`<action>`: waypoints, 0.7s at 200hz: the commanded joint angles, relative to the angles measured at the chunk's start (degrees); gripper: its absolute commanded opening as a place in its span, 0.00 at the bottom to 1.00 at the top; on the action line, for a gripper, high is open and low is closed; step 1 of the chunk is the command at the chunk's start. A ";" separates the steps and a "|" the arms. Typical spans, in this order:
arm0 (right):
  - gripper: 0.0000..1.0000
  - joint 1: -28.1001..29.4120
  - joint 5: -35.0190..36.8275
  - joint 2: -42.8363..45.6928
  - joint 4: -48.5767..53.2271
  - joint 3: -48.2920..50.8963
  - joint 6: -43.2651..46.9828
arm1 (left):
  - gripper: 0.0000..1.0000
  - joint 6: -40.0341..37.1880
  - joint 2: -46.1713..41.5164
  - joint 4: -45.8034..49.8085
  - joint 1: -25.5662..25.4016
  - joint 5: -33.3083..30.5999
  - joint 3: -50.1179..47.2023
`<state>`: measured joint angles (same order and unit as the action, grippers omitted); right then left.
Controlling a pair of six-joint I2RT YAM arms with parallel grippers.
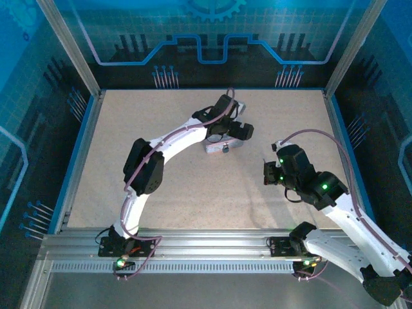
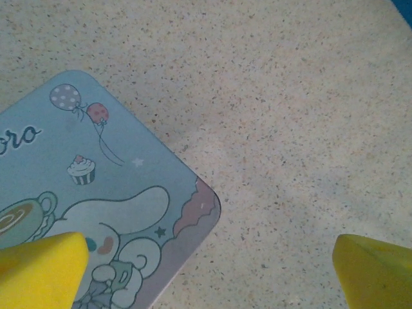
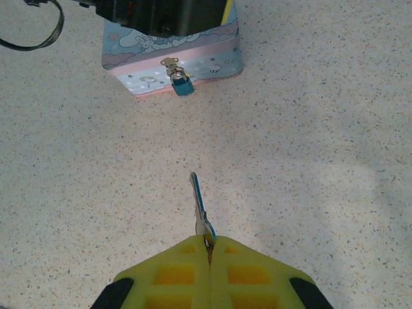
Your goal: Unlock the padlock with the key
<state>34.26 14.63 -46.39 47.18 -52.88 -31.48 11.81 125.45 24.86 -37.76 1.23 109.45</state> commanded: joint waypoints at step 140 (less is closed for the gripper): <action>0.00 -1.39 1.15 0.01 0.72 1.03 -0.44 | 0.99 -2.62 11.93 9.59 -2.11 1.09 14.57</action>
<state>33.63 15.00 -46.35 47.16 -52.07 -31.48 10.33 135.66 31.46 -39.55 1.28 122.08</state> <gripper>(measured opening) 0.041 0.988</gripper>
